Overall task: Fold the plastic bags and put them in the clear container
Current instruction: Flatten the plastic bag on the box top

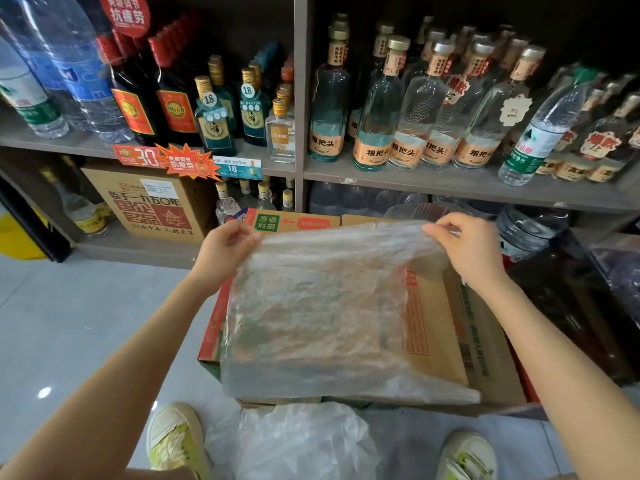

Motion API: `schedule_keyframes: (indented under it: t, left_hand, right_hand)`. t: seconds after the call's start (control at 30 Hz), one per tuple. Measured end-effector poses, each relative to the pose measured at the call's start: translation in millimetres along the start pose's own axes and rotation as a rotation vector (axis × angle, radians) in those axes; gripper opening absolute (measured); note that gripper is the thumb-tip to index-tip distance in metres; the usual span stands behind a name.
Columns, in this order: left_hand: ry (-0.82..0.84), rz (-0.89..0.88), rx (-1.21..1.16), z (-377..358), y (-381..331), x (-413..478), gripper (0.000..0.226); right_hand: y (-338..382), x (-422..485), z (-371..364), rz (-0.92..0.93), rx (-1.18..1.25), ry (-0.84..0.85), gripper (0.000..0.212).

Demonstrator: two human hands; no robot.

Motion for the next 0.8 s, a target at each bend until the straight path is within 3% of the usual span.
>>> schedule_keyframes:
  t: [0.13,0.2,0.3,0.4,0.5,0.57,0.63,0.8]
  left_hand:
    - [-0.014,0.075,-0.066,1.6,3.1,26.8,0.001]
    - [0.022,0.147,-0.016,-5.5,13.8,38.1,0.016]
    - [0.077,0.174,0.179,-18.8,23.9,44.7,0.031]
    - [-0.124,-0.067,0.685,-26.8,22.5,30.3,0.043]
    - [-0.018,-0.239,0.851,-59.1,29.9,-19.1,0.056]
    - [0.112,-0.197,0.976,-74.0,46.2,-37.9,0.075]
    - [0.123,-0.113,1.06,-73.8,63.6,-31.1,0.084]
    - [0.154,-0.116,1.09,-72.3,77.7,-15.3,0.084]
  right_hand:
    - [7.8,40.2,-16.6,-0.026,-0.191,0.079,0.038]
    - [16.7,47.2,-23.2,-0.037,-0.416,0.122,0.047]
    - [39.2,31.8,-26.5,0.072,-0.691,0.012,0.052]
    - [67.9,-7.8,-65.7,0.271,-0.559,0.065,0.049]
    - [87.1,-40.4,-123.9,0.362,-0.436,0.363,0.058]
    - [93.3,-49.8,-156.1,0.373,-0.448,0.543,0.06]
    - [94.8,-47.1,-177.5,0.383,-0.459,0.617,0.06]
    - [64.0,-39.3,-199.5,0.328,-0.445,0.751,0.07]
Point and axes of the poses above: each hand's wrist, its own x-axis towards the middle knuckle, its own z-axis out of the back of the hand, y = z × x, the point moved 4 cm from there along x, towards the middle knuckle, and after that the axes turned 8 degrees about z, right-handed, at the moved point
